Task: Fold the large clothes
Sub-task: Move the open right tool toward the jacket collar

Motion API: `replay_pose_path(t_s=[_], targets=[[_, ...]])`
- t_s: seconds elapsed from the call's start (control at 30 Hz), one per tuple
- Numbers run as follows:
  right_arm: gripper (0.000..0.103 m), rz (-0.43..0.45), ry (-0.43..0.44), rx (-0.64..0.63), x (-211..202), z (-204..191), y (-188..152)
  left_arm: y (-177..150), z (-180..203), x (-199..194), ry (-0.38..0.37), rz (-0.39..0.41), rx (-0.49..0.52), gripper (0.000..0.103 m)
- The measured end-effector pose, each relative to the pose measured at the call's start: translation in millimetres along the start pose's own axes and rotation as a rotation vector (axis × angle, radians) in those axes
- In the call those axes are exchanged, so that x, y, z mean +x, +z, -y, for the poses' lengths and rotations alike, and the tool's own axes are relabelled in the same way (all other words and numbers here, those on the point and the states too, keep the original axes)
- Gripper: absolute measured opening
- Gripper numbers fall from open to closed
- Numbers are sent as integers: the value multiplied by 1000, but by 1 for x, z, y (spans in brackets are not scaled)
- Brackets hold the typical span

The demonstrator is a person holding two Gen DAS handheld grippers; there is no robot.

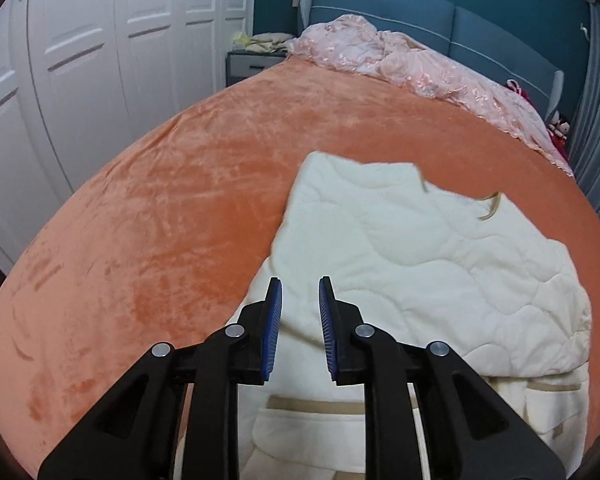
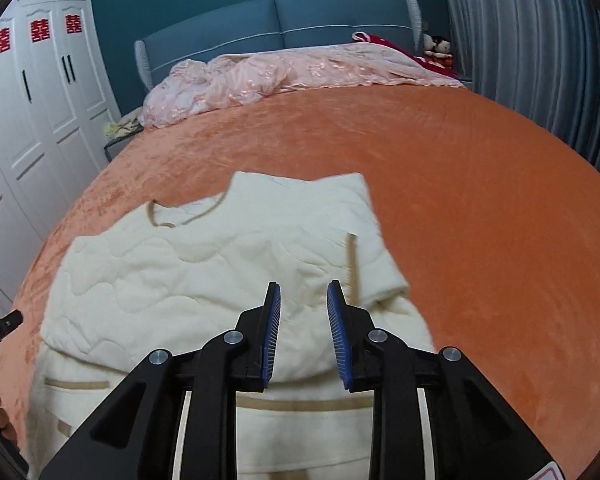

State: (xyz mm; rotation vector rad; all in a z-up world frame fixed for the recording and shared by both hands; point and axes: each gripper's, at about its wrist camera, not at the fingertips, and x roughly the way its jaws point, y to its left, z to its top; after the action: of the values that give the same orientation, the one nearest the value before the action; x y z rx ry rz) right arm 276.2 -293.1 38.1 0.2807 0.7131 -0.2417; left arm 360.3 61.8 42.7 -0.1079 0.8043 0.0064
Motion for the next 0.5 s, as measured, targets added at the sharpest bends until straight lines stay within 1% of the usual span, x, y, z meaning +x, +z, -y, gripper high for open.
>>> replay_pose_path(t_s=[0.07, 0.1, 0.13, 0.2, 0.27, 0.33, 0.4, 0.5], targets=[[26, -38, 85, -31, 17, -25, 9, 10, 19, 5, -51, 2, 19, 24], [25, -61, 122, -50, 25, -38, 7, 13, 29, 13, -63, -8, 32, 26], [25, -91, 153, -65, 37, -50, 4, 12, 40, 26, -72, -36, 50, 26], [25, -157, 189, -76, 62, -68, -5, 7, 56, 47, -85, -88, 62, 26], [25, -195, 182, -98, 78, -81, -19, -4, 68, 65, -68, -120, 82, 25], [25, -210, 150, -145, 91, -90, -34, -18, 75, 74, -49, -125, 102, 25], [25, -202, 133, -171, 96, -93, -45, -29, 76, 78, -45, -107, 108, 26], [25, -179, 139, -179, 99, -91, -54, -42, 74, 86, -56, -72, 116, 26]])
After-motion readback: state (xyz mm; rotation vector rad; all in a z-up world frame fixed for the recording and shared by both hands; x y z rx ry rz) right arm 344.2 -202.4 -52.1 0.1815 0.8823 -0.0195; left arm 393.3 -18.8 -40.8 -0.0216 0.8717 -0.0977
